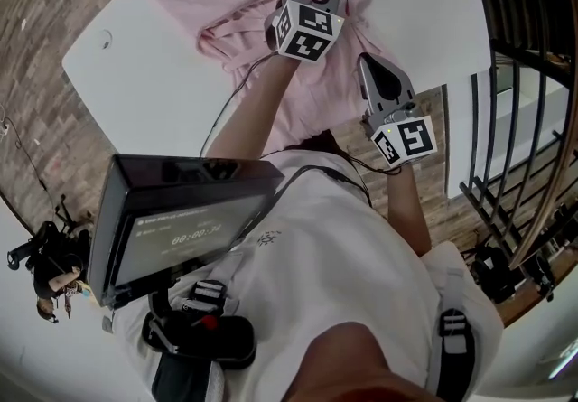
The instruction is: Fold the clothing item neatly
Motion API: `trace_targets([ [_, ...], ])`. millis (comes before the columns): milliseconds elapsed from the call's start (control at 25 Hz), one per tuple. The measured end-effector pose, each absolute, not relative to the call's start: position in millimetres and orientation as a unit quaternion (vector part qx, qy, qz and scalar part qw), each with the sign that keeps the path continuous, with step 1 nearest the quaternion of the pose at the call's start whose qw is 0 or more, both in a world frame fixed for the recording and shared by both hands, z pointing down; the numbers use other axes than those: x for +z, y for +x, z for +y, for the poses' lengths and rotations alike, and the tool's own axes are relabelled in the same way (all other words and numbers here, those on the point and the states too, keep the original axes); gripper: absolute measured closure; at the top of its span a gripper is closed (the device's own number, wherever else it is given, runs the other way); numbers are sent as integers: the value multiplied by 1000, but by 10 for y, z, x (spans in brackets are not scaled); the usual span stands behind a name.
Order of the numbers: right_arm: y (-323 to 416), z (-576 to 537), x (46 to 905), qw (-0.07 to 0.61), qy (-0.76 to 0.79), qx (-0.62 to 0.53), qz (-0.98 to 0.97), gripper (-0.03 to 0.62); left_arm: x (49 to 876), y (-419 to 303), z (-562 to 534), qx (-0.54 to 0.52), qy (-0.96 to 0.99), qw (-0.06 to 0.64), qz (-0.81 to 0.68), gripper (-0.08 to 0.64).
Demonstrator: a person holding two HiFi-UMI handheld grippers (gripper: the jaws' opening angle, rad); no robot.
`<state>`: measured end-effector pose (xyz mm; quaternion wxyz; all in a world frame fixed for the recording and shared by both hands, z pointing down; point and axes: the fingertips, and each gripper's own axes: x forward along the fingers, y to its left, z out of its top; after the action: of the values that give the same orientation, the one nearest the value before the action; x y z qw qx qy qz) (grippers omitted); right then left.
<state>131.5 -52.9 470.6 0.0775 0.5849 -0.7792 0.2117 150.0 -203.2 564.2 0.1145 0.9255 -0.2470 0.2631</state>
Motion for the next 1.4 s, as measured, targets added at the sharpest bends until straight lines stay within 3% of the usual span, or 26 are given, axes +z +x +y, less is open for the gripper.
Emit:
trace_targets([
  [80,1307,-611,4659,75,589,199,-780,589,5568,1401,-1982,260,926,117,-247,455],
  [160,1298,-714,4590,72,595,185,-779,589,5478,1272,-1924,256,927,113,-251,546],
  [200,1291,-782,4564,72,596,178,-780,589,5451,1202,-1903,255,927,113,-253,557],
  [440,1089,-1440,4599,87,590,143,-790,589,5450,650,-1869,255,923,141,-252,557],
  [880,527,-1946,5371,195,519,124,-823,588,5638,106,-1863,260,900,160,-312,557],
  [1160,475,-1893,5816,281,493,129,-813,508,5642,61,-1805,264,895,165,-320,557],
  [1400,516,-1906,5969,335,484,114,-800,507,5683,45,-1753,271,892,169,-319,557],
])
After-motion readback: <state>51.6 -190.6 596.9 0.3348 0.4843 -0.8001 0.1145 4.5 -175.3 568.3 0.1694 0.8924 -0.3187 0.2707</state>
